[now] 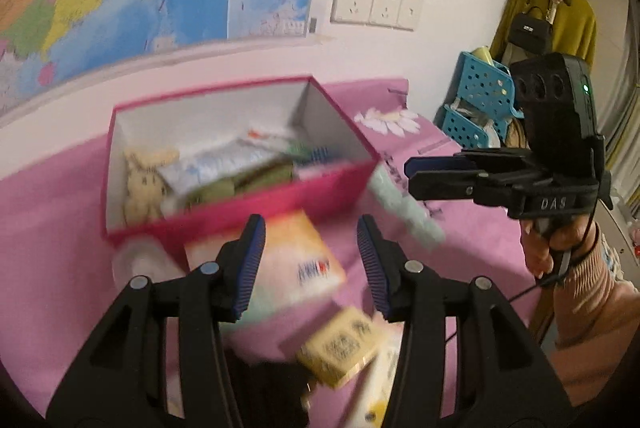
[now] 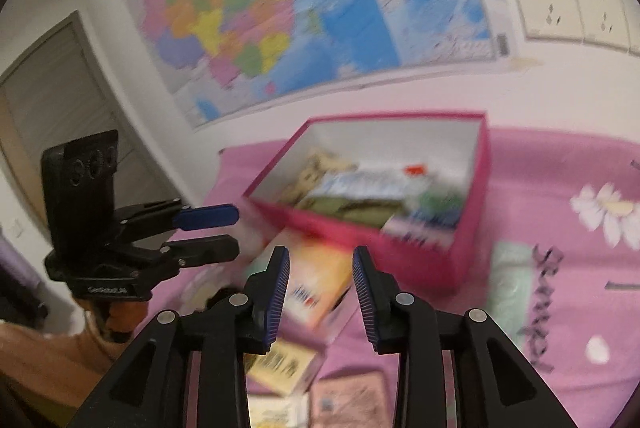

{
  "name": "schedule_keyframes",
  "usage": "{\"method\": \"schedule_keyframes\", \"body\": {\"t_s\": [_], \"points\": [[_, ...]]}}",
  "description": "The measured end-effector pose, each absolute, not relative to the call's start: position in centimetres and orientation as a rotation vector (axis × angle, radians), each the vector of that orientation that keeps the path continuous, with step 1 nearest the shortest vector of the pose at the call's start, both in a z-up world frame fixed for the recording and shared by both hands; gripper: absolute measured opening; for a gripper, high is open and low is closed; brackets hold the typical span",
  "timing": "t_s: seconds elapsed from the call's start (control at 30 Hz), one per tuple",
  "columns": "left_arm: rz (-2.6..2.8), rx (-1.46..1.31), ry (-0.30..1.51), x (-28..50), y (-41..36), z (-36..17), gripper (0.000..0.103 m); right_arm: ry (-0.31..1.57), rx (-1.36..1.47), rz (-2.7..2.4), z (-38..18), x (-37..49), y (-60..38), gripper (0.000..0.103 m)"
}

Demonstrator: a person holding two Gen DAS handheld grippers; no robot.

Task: Organize soft objects
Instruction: 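Move the right gripper to the yellow tissue pack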

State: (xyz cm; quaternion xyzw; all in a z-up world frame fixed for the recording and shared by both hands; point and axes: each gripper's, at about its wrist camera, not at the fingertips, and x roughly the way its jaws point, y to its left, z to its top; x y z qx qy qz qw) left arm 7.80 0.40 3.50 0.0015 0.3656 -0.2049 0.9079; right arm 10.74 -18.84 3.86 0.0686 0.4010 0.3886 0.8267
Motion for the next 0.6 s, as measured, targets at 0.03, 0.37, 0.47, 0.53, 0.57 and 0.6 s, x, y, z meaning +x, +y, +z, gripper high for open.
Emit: {"method": "schedule_keyframes", "body": {"t_s": [0.03,0.37,0.47,0.53,0.57,0.6], "points": [[-0.421,0.0,0.767,7.2,0.6,2.9,0.05,0.863,0.142,0.829,3.5,10.3,-18.7,0.035],[-0.416,-0.086,0.932,4.5,1.7,-3.5,0.05,0.983,0.169,0.841,-1.0,7.8,-17.5,0.039],[-0.41,-0.107,0.957,3.8,1.6,-4.7,0.05,1.007,0.166,0.838,-2.1,7.1,-16.8,0.039],[-0.412,-0.12,0.973,3.5,1.5,-5.4,0.05,1.031,0.168,0.842,-3.0,6.9,-16.2,0.039],[-0.415,-0.122,0.978,3.3,1.4,-5.6,0.05,1.039,0.174,0.845,-3.3,6.7,-16.2,0.039],[-0.417,-0.121,0.983,3.3,1.3,-5.7,0.05,1.05,0.174,0.844,-3.7,6.7,-16.0,0.039]]}}
